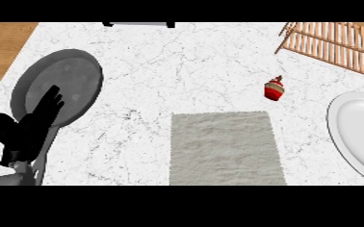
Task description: Pick the eggplant from the placemat and place it in the tiered shelf
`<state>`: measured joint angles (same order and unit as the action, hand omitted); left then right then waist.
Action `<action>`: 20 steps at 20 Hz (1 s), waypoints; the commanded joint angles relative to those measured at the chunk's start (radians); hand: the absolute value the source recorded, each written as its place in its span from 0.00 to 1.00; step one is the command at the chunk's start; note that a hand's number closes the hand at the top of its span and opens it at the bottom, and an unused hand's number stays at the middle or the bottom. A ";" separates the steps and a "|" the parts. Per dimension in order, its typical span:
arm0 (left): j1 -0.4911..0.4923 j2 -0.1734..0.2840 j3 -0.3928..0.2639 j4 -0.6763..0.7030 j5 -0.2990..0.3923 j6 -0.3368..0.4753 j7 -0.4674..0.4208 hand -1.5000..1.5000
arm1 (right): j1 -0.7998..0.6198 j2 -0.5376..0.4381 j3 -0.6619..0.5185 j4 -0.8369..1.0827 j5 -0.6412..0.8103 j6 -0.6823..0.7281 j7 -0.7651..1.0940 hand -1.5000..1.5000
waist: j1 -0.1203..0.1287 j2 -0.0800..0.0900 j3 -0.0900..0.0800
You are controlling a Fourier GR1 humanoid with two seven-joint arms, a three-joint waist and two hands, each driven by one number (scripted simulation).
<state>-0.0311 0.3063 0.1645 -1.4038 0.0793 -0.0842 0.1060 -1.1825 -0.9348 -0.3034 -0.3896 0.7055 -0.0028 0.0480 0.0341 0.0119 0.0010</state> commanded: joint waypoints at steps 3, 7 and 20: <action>0.024 0.006 0.009 -0.031 -0.003 -0.001 0.003 0.50 | -0.059 -0.025 -0.108 0.061 -0.100 0.036 -0.013 0.00 | -0.001 -0.002 0.000; 0.028 -0.017 -0.001 0.022 -0.013 -0.008 -0.051 0.50 | -0.094 -0.072 -0.171 0.099 -0.164 0.114 0.007 0.00 | -0.005 -0.001 0.000; 0.012 -0.025 0.017 -0.017 -0.024 0.036 0.011 0.50 | -0.029 -0.377 -0.336 0.070 -0.336 0.309 0.031 0.00 | -0.037 -0.012 0.000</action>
<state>-0.0069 0.2890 0.1793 -1.4160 0.0649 -0.0702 0.1047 -1.2310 -1.2024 -0.6086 -0.3145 0.4005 0.2341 0.0493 0.0056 0.0022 0.0006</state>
